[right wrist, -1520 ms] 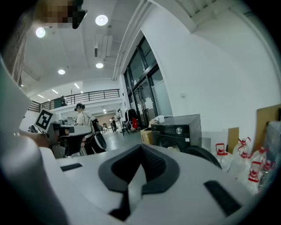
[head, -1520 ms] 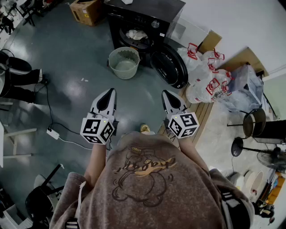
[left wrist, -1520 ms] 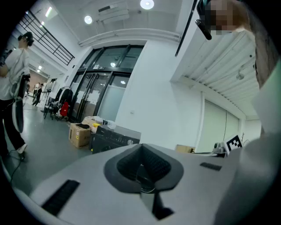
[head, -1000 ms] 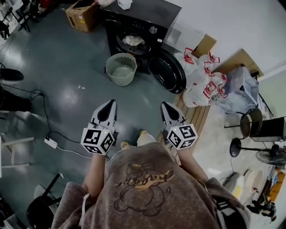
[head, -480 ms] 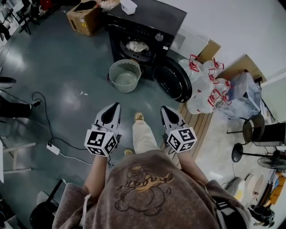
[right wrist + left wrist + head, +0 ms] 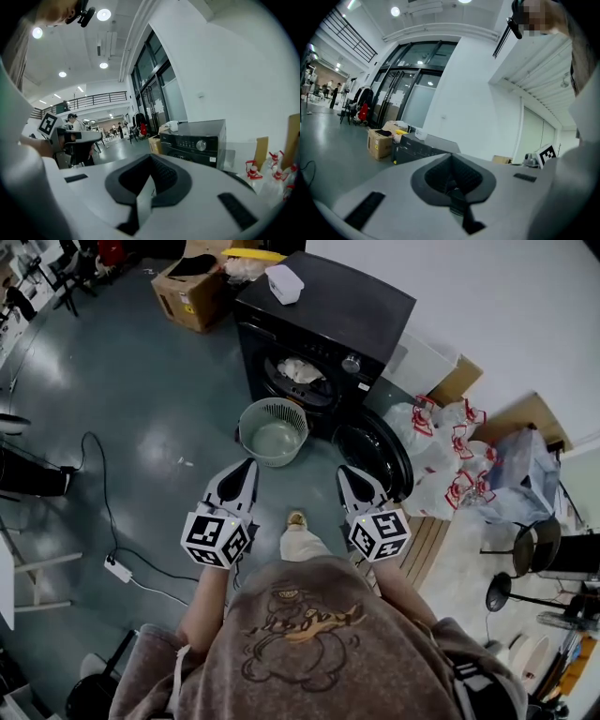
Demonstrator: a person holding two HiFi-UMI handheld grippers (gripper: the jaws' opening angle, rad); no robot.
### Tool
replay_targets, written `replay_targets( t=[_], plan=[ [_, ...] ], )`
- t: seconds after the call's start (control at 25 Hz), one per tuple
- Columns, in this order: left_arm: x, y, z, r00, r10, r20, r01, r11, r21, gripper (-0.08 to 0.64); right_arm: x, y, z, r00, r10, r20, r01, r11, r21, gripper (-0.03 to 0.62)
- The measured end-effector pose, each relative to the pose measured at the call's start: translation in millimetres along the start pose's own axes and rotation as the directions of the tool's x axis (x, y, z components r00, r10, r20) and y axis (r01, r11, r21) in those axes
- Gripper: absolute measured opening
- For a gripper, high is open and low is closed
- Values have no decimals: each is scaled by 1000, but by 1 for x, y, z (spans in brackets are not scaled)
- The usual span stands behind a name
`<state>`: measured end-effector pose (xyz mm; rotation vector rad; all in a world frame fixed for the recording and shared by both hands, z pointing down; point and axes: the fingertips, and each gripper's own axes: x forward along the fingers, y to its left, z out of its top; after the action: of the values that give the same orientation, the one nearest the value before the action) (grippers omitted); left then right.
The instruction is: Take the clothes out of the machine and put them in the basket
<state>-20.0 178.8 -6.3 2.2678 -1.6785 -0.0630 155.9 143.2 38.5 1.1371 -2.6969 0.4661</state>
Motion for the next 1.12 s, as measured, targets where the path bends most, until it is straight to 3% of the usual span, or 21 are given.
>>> replay_targets(
  t=[0.32,0.6,0.8,1.12],
  plan=[
    [85,36,22,999,41,-11,-41,999,7,5,82,-59,32,999,49,-23,-49,999,5,-5],
    [121,68,26,997,68,-19,-68,998,6,5,133,-73,40,995,85,-46,-85,996,-2,-5],
    [152,102,32,999,32,-37,-31,999,5,5,174,-78,47,996,64,-55,-64,998,-4,-5],
    [225,160,45,990,-96,-101,98,995,18,5,243,-98,58,997,-57,-54,58,998,19,-5]
  ],
)
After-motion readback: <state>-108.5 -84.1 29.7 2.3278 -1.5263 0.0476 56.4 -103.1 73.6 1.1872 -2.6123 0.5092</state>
